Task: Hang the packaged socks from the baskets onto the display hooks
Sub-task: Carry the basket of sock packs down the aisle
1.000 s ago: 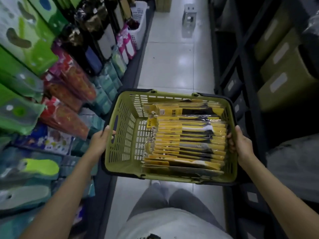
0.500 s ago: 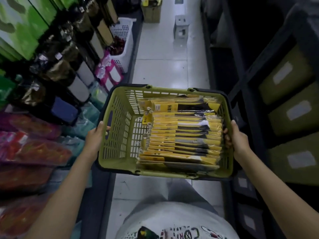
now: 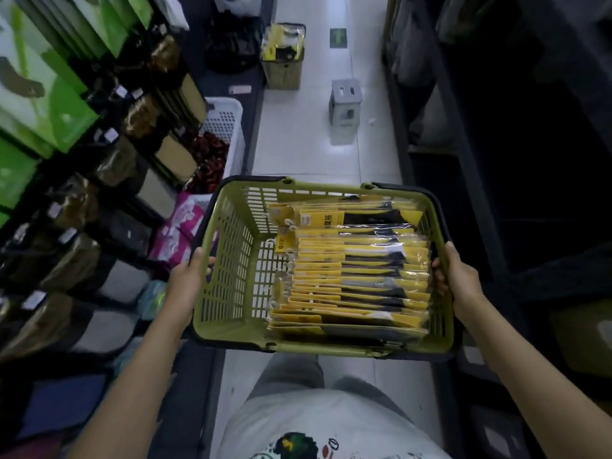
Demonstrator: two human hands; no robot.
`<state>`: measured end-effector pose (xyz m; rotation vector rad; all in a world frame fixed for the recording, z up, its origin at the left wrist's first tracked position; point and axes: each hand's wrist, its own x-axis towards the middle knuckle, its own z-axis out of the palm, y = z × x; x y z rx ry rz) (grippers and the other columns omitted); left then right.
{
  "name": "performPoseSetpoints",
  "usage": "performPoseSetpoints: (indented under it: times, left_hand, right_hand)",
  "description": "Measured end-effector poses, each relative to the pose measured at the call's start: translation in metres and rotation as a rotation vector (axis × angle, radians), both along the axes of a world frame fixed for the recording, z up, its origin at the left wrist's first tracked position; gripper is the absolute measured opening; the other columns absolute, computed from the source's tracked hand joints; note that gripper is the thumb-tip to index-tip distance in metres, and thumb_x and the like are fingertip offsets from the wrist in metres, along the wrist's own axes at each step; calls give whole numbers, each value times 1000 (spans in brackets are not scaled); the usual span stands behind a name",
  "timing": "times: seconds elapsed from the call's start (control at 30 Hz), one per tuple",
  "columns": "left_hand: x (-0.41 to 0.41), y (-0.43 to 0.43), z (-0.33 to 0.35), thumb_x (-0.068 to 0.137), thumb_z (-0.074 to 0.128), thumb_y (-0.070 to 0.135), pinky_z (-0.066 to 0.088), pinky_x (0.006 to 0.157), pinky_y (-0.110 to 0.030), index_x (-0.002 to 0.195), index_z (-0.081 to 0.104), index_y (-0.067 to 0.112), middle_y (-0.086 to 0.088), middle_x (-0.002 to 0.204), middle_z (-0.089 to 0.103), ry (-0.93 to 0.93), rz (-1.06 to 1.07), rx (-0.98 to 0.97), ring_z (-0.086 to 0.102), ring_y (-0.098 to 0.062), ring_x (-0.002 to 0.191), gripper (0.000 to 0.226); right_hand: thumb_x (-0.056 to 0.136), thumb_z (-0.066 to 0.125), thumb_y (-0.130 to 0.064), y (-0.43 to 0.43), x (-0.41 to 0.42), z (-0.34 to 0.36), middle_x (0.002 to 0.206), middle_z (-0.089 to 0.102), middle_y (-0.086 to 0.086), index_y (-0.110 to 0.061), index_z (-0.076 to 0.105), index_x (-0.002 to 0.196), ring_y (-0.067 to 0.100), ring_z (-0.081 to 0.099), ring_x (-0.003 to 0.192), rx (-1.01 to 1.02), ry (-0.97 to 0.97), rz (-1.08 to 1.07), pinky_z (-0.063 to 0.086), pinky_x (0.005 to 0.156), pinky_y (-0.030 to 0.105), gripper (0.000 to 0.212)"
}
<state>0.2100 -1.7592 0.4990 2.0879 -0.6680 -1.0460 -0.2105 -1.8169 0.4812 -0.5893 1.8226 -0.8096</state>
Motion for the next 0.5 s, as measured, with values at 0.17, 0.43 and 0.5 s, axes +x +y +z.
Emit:
performPoseSetpoints:
  times: [0.17, 0.43, 0.5]
  left_hand:
    - [19, -159, 18, 97, 38, 48, 51, 84, -43, 97, 71, 12, -11, 93, 69, -20, -43, -15, 64, -33, 92, 49]
    - [12, -392, 0, 99, 36, 44, 46, 89, -39, 102, 69, 11, -10, 104, 62, -14, -10, -23, 58, -25, 93, 47]
    - [7, -440, -2, 100, 36, 43, 40, 81, -32, 102, 69, 11, -6, 101, 59, -30, 28, -21, 54, -16, 84, 47]
  right_hand:
    - [93, 44, -56, -134, 20, 13, 54, 48, -2, -18, 57, 68, 12, 44, 47, -15, 13, -49, 38, 50, 26, 47]
    - [92, 45, -58, -383, 18, -3, 54, 47, 0, -17, 58, 67, 15, 43, 47, -13, 27, -33, 37, 49, 28, 49]
    - [92, 46, -57, -447, 17, 0, 53, 48, 0, -18, 58, 66, 14, 43, 46, -7, 42, -3, 37, 48, 28, 49]
